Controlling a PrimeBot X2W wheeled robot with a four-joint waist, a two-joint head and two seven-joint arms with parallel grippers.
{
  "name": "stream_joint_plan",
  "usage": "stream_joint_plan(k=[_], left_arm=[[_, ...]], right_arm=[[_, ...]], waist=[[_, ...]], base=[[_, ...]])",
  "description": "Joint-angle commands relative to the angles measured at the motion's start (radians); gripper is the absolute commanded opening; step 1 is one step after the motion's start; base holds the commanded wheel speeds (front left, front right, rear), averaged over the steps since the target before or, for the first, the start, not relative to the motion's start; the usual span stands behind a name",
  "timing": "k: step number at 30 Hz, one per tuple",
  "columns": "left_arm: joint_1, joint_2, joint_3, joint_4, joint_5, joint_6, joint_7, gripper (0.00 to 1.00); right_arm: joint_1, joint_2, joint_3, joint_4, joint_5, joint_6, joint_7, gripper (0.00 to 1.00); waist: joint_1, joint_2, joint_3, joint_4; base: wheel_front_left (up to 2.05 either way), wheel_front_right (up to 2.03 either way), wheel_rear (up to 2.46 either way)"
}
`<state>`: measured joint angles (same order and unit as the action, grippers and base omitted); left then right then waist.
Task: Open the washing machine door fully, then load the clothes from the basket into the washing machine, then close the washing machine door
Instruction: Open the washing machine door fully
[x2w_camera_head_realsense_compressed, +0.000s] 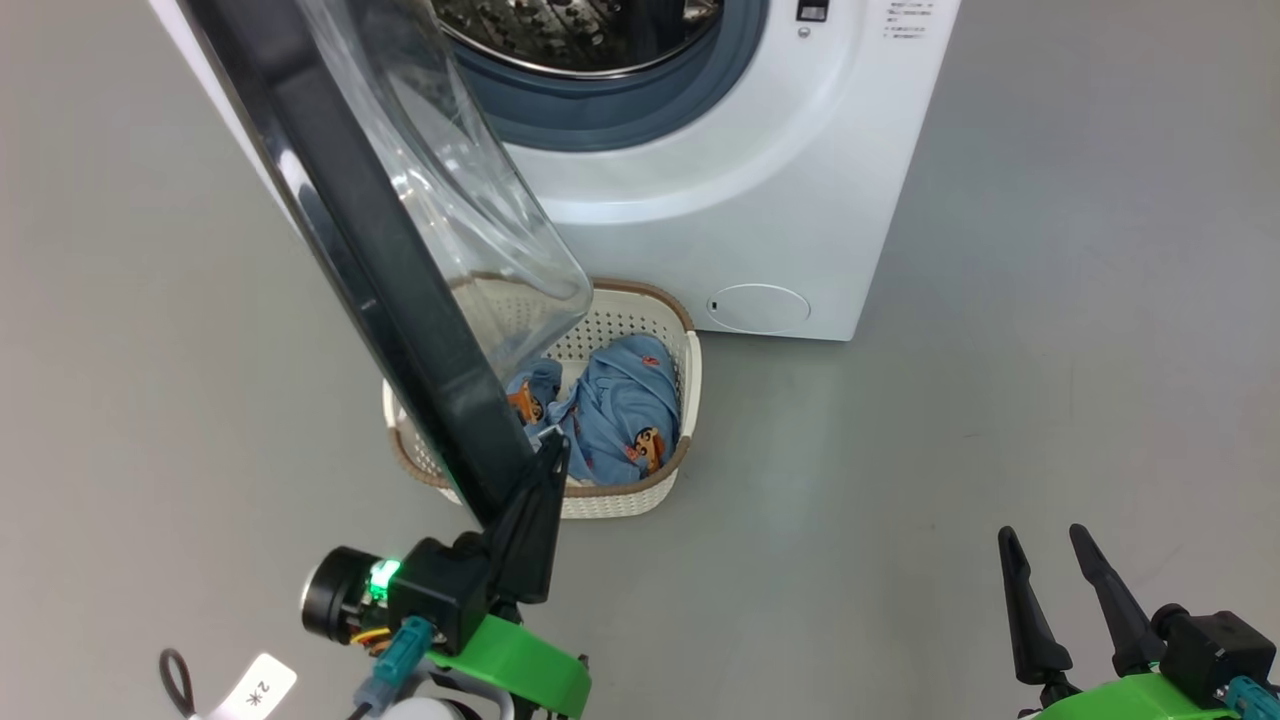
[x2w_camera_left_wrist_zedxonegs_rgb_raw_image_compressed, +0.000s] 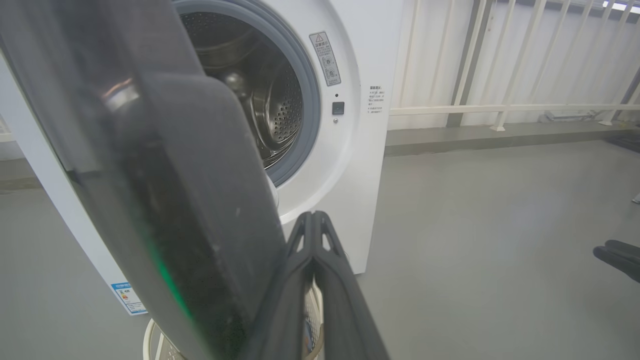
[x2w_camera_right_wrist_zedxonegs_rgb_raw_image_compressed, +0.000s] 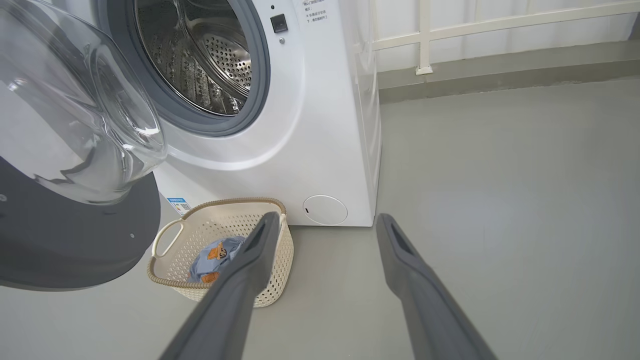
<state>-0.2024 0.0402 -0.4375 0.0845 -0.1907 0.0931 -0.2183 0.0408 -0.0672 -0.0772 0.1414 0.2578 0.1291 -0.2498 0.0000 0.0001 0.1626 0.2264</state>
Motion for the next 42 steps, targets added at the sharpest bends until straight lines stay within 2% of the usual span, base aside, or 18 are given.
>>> stream_joint_plan(k=[1, 30, 42], left_arm=[[-0.004, 0.025, 0.045, -0.027, -0.006, 0.018, 0.005, 0.00], [0.056, 0.063, 0.035, -0.112, -0.015, 0.057, 0.056, 0.00], [0.065, 0.083, 0.069, -0.120, -0.031, 0.088, 0.061, 0.00]], right_arm=[[-0.009, -0.008, 0.027, -0.022, 0.011, 0.002, -0.012, 1.00], [0.006, -0.008, 0.033, -0.012, 0.019, 0.002, -0.012, 1.00], [0.005, -0.008, 0.037, -0.013, 0.032, 0.002, -0.012, 1.00]], waist=[[0.0000, -0.0001, 0.000, 0.006], [0.0000, -0.0001, -0.018, 0.072], [0.0000, -0.0001, -0.014, 0.094]], base=[[0.00, 0.00, 0.00], [0.00, 0.00, 0.00], [0.00, 0.00, 0.00]])
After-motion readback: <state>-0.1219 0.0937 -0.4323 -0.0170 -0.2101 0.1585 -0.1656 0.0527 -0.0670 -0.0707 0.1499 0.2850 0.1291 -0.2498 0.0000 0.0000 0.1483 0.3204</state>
